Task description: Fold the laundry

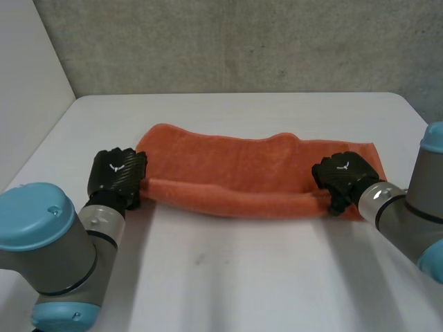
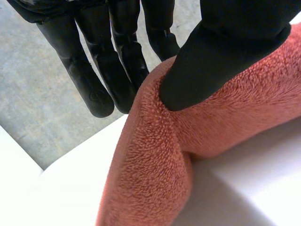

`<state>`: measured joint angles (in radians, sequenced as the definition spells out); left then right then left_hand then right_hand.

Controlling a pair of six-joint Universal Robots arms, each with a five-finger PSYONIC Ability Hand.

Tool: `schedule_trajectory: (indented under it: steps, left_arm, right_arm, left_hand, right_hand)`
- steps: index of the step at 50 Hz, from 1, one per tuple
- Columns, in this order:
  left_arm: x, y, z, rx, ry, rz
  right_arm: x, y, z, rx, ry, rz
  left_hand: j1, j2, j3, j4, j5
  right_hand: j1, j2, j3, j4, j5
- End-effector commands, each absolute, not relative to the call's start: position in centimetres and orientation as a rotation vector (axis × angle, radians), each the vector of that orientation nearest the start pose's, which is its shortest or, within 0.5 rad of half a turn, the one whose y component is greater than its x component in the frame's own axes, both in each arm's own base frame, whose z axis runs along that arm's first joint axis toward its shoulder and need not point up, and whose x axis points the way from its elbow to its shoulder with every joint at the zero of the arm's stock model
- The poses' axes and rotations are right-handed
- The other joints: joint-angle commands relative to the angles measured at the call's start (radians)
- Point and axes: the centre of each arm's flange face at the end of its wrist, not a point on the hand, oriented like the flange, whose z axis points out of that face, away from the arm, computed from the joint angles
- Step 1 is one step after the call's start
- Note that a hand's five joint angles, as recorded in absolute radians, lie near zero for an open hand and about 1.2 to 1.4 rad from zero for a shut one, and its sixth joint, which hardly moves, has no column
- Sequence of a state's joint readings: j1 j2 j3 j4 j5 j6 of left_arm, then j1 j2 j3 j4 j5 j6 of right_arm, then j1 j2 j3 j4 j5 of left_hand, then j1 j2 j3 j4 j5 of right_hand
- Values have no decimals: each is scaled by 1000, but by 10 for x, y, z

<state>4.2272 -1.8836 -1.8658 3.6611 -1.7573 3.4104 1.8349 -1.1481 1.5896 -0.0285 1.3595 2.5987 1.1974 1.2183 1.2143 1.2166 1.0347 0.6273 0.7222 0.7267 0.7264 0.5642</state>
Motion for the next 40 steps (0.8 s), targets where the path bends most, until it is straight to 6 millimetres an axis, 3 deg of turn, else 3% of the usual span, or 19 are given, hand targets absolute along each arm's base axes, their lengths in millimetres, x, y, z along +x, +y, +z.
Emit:
schedule_trajectory:
  steps: [1, 6, 11, 18, 28, 40]
  left_arm:
    - [-255, -235, 195, 662, 2195, -2178]
    - [-256, -235, 207, 645, 2164, -2224]
    - [-255, -237, 212, 635, 2147, -2239]
    - [-254, -237, 210, 633, 2157, -2228]
    - [-253, -230, 202, 651, 2189, -2193]
    - [-253, -229, 201, 656, 2195, -2186]
  right_arm:
    - [234, -289, 199, -1164, 2260, -1815]
    - [231, -289, 201, -1101, 2290, -1778]
    - [213, -295, 202, -988, 2391, -1655]
    - [206, -312, 210, -1007, 2308, -1657]
    - [200, -355, 179, -1190, 2393, -1543]
    - [191, -385, 154, -1191, 2518, -1559]
  left_hand:
    - [199, 178, 182, 180, 187]
    - [199, 178, 182, 180, 187]
    - [199, 178, 182, 180, 187]
    - [199, 178, 182, 180, 187]
    - [199, 178, 182, 180, 187]
    - [199, 178, 182, 180, 187]
  right_hand:
    - [62, -32, -37, -37, -49]
    - [-46, -141, -146, -145, -158]
    - [-164, -258, -263, -263, -275]
    - [-137, -232, -237, -236, -249]
    - [-84, -179, -184, -183, -196]
    - [-43, -138, -143, -142, -155]
